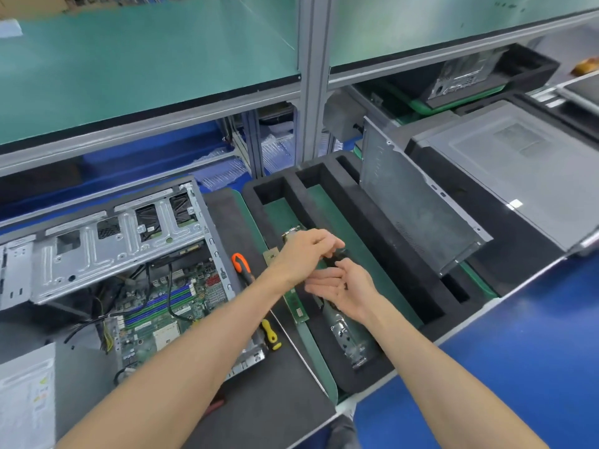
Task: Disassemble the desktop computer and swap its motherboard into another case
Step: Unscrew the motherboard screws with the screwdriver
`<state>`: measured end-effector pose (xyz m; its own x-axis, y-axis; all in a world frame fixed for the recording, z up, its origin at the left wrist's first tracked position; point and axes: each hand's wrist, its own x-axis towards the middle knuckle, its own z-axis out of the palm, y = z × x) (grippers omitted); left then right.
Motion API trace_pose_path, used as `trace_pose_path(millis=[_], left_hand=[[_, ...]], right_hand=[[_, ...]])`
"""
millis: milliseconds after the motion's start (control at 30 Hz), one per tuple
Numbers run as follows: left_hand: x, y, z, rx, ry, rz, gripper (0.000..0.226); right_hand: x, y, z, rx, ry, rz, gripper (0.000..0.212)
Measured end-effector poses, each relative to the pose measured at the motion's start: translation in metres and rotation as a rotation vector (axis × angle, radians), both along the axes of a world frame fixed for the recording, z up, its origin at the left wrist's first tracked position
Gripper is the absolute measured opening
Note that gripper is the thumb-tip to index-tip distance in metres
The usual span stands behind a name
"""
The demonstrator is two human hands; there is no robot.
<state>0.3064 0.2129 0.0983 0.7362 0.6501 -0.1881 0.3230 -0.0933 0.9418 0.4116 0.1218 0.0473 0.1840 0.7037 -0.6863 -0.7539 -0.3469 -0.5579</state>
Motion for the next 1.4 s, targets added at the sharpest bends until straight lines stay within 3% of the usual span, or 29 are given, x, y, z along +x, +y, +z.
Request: trace_pose_path(millis=[133, 267, 433, 667, 1000, 1400], left_hand=[[0.013, -0.008, -0.019, 0.184, 0.321, -0.213, 0.017], [0.028, -0.018, -0.032, 0.307, 0.519, -0.424, 0.021], [0.037, -0.029, -0.047, 0.357, 0.602, -0.528, 0.022], [0.033, -0.023, -0.061, 0.257, 0.623, -0.464, 0.02], [0.031, -0.025, -0.054, 0.252, 0.553, -0.398, 0.019], [0.004, -0.005, -0.002, 0.322, 0.269, -0.127, 0.016]], right_hand=[[0.017, -0.016, -0.018, -0.211, -0.27, 0.187, 0.068], [0.031, -0.034, -0.033, -0.335, -0.548, 0.497, 0.063], [0.038, -0.046, -0.037, -0.329, -0.742, 0.767, 0.044], [0.037, -0.042, -0.049, -0.37, -0.825, 1.012, 0.04], [0.042, -0.047, -0.037, -0.404, -0.645, 0.893, 0.041], [0.013, -0.01, 0.019, -0.036, -0.844, 0.528, 0.029]])
